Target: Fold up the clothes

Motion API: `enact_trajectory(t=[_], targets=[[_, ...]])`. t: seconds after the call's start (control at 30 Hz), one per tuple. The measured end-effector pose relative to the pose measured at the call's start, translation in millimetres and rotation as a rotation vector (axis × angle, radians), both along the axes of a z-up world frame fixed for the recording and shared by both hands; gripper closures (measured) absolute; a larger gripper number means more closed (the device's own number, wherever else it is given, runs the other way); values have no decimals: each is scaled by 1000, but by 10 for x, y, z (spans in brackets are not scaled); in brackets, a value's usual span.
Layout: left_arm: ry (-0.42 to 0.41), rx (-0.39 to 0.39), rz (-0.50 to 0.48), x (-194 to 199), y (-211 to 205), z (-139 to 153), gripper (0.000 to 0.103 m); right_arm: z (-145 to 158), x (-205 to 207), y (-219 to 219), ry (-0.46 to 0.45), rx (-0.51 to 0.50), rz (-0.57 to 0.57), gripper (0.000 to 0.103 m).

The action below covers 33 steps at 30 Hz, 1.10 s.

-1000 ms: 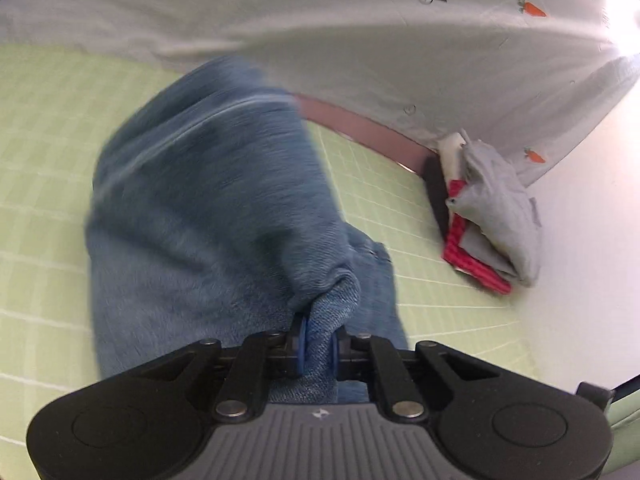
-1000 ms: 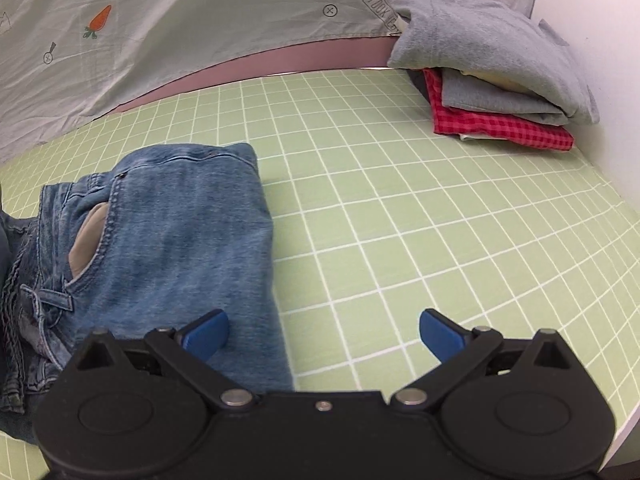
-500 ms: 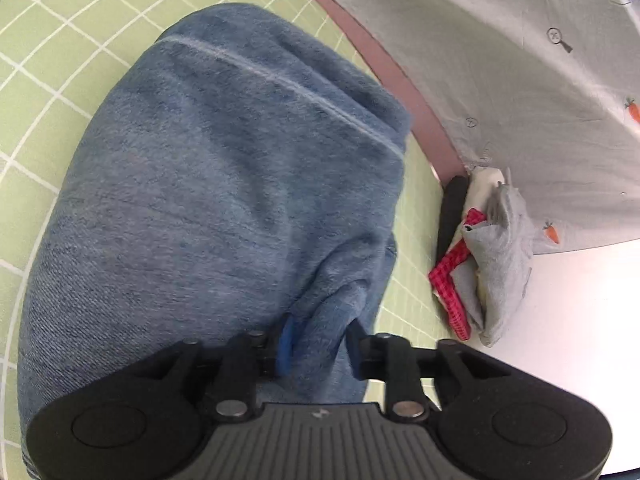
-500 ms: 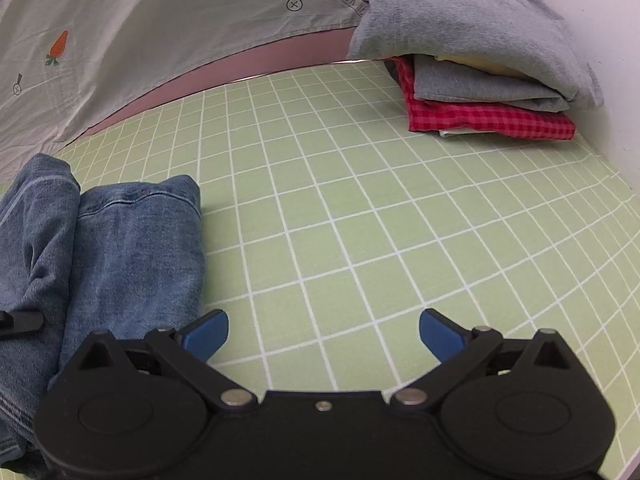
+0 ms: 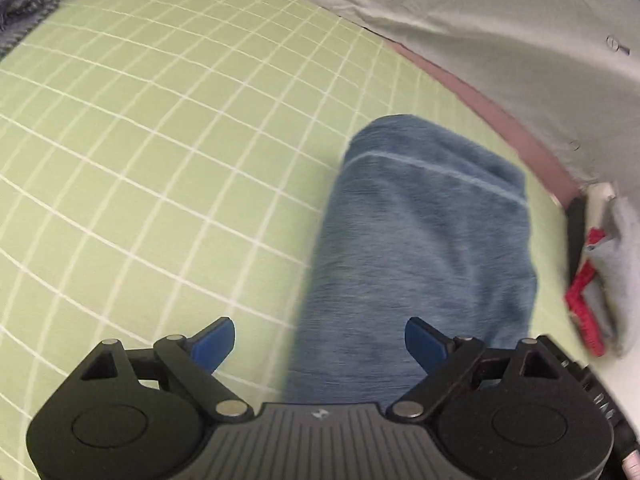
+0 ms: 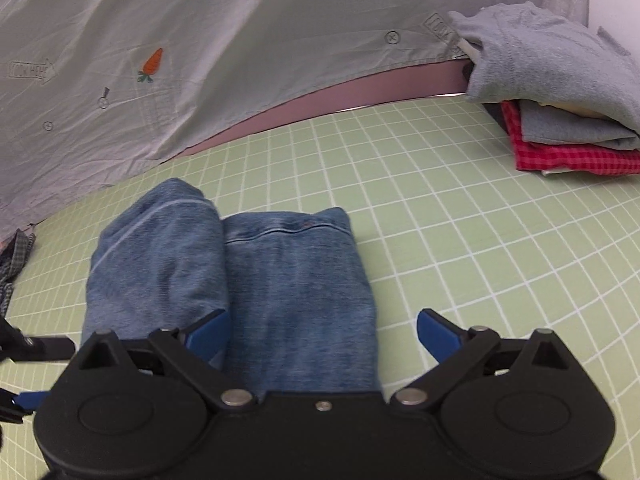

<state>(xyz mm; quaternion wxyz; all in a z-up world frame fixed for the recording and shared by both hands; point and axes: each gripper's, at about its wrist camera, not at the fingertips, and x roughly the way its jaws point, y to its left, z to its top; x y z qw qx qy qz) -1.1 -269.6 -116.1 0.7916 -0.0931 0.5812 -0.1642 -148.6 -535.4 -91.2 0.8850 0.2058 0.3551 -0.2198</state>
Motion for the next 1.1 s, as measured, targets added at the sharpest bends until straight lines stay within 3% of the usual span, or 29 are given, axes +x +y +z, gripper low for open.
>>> enact_trajectory(t=[0.1,0.2,0.3,0.33,0.4,0.43,0.47,0.6,0.7,0.77,0.8,0.87,0.93,1.0,1.1], targets=[[-36,117,-48,51,48,-49,11,-11,196,140,-6,3,53,14],[-42,123,-93,163,-12,-78,11,-56,396,226,-11,38,124,21],[-55,120,-125,270,-85,-87,11,-127,575,297,20,61,188,36],[-60,119,-135,305,-108,-88,11,-153,627,319,33,65,208,55],[-80,88,-143,330,-142,-45,11,-131,656,366,28,40,251,71],[-91,68,-146,336,-158,-17,11,-83,638,379,8,32,266,88],[-102,47,-149,342,-173,11,11,-27,616,389,-15,24,279,90],[-165,-43,-203,297,-279,193,11,309,369,277,-179,45,260,91],[-205,-65,-271,231,-447,272,10,517,84,-4,-273,67,152,92],[-183,-50,-305,219,-572,204,8,473,-34,-205,-253,67,75,91],[-172,-42,-321,213,-634,170,8,346,-43,-294,-194,74,46,89],[-142,-7,-351,201,-746,71,8,-9,-20,-455,-12,96,4,71],[-129,-2,-383,168,-784,33,8,-295,-37,-481,99,101,-10,61],[-112,-4,-403,167,-840,-4,6,-343,-128,-520,65,137,-38,59],[-95,3,-416,170,-908,-79,3,-361,-111,-627,56,167,-59,37]])
